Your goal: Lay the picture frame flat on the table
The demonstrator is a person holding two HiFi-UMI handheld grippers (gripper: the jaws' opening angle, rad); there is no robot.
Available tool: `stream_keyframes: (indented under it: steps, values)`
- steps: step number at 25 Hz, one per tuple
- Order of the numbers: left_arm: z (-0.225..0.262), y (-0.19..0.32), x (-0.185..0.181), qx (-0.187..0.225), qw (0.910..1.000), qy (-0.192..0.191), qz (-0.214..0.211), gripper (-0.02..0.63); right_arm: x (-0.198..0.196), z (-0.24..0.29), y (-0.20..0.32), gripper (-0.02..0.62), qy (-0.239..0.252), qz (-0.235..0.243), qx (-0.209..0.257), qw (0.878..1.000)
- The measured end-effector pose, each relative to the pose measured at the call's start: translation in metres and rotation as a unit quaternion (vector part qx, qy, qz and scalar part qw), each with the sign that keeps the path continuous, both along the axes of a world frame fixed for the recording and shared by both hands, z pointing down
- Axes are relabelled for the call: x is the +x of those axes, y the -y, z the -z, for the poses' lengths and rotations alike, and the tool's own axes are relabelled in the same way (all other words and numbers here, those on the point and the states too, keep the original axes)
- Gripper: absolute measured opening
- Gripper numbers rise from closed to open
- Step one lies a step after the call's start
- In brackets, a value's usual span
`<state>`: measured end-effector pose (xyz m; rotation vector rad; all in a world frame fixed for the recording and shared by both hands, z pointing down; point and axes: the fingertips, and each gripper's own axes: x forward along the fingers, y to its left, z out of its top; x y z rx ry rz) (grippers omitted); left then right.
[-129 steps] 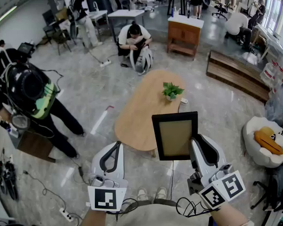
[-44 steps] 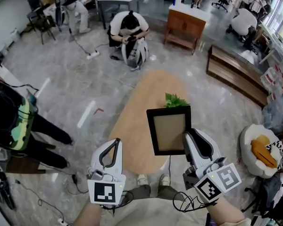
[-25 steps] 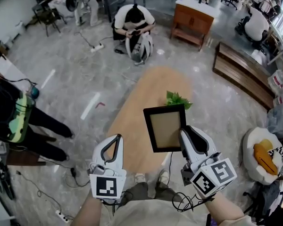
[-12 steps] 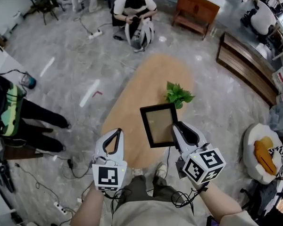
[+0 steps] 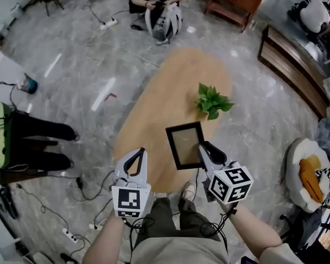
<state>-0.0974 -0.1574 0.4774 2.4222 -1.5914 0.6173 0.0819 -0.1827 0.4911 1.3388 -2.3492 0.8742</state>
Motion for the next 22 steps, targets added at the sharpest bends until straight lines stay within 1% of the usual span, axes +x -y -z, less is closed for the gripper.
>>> stream_keyframes:
  steps: [5,11,18,22]
  values:
    - [-0.046,0.0,0.003,-0.038,0.9993,-0.004,0.001,0.02,0.002,-0.052,0.0,0.083,-0.006,-0.011,-0.041,0.999]
    - [-0.106,-0.005,0.003,-0.083,0.9965,-0.011,-0.002,0.02,-0.007,-0.113,-0.003,0.083,-0.003,-0.02,-0.085,0.996]
    - [-0.17,-0.017,0.003,-0.126,0.9919,-0.019,-0.001,0.02,-0.019,-0.186,-0.014,0.083,-0.015,-0.014,-0.127,0.992]
    - [-0.208,-0.025,0.003,-0.152,0.9881,-0.021,0.004,0.02,-0.019,-0.23,-0.019,0.083,-0.016,-0.027,-0.156,0.987]
